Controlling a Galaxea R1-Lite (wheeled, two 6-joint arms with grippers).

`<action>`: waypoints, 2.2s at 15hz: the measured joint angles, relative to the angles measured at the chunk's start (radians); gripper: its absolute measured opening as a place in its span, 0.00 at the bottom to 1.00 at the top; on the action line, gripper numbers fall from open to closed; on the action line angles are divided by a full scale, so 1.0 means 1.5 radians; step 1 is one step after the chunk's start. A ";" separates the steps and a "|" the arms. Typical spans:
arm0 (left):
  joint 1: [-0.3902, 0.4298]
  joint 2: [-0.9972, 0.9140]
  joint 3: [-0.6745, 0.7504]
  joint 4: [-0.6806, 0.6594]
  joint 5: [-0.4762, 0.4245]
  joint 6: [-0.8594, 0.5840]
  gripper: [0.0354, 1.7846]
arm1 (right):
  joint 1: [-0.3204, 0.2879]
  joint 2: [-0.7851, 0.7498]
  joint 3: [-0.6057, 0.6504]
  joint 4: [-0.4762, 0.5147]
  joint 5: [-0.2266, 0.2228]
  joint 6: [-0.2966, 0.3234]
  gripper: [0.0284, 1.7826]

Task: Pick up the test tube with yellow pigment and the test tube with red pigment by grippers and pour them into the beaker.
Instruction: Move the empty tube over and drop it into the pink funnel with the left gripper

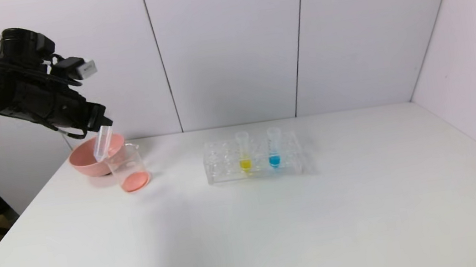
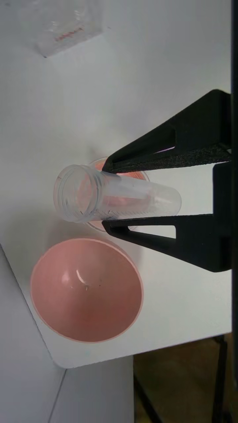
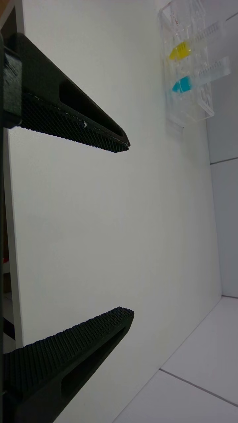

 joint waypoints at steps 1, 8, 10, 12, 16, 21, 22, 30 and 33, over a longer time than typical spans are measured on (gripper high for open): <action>0.002 -0.017 0.044 -0.058 0.007 -0.050 0.22 | 0.000 0.000 0.000 0.000 0.000 0.000 0.96; 0.032 -0.174 0.448 -0.503 0.121 -0.155 0.22 | 0.000 0.000 0.000 0.000 0.000 0.000 0.96; 0.044 -0.202 0.568 -0.658 0.134 -0.162 0.22 | 0.000 0.000 0.000 0.000 0.000 0.000 0.96; 0.053 -0.205 0.650 -0.815 0.151 -0.181 0.22 | 0.000 0.000 0.000 0.000 0.000 0.000 0.96; 0.058 -0.129 0.647 -0.971 0.189 -0.197 0.22 | 0.000 0.000 0.000 0.000 0.000 0.000 0.96; 0.059 0.045 0.468 -0.958 0.222 -0.203 0.22 | 0.000 0.000 0.000 0.000 0.000 0.000 0.96; 0.059 0.079 0.431 -0.944 0.225 -0.207 0.22 | 0.000 0.000 0.000 0.000 0.000 0.000 0.96; 0.069 0.225 0.304 -0.917 0.231 -0.215 0.22 | 0.000 0.000 0.000 0.000 0.000 0.000 0.96; 0.070 0.232 0.306 -0.926 0.231 -0.215 0.23 | 0.000 0.000 0.000 0.000 0.000 0.000 0.96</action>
